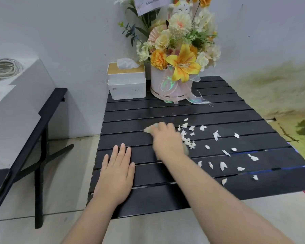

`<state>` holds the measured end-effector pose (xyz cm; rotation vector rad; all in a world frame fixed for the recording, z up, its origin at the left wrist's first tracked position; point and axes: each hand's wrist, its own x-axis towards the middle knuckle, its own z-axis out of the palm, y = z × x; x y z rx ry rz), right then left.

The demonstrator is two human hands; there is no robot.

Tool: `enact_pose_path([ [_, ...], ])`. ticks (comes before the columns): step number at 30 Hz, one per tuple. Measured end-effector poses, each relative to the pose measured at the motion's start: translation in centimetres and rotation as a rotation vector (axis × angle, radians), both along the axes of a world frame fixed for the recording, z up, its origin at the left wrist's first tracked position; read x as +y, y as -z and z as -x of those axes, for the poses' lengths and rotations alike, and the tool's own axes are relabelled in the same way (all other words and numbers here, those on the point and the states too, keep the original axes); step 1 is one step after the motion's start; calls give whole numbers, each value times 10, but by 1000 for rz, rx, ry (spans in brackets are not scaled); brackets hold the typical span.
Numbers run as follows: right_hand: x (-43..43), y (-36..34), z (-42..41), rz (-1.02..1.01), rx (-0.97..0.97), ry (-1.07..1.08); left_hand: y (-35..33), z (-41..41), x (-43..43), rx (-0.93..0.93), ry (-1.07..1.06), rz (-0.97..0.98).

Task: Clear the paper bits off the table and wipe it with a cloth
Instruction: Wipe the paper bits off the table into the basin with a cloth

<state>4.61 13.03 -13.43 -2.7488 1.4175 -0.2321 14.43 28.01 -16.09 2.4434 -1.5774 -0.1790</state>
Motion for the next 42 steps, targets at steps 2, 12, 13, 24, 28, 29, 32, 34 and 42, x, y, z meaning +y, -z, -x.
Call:
enact_pose_path([
  [2,-22,-8,19,-9,57,132,1,1,-1,3,1,7],
  [12,23,-4,15,-37,-28,-179,3,-2,-1,24,-3,-4],
  [13,11,-8,27,-77,-17,-155,1,-1,-1,25,-5,-20],
  [24,83,-18,88,120,-133,-148,-3,60,7,18,-63,-2],
  [28,84,-2,104,187,-94,-224,-1,57,5,8,-66,-21],
  [29,69,-5,113,191,-90,-190,-1,57,5,7,-63,-27],
  [32,17,-4,143,91,-40,-2,-1,59,5,2,-63,-29],
  [34,4,-9,148,70,-105,76,-1,60,5,-5,-62,-36],
  [42,90,-2,102,149,-54,-336,0,58,6,13,-61,-20],
])
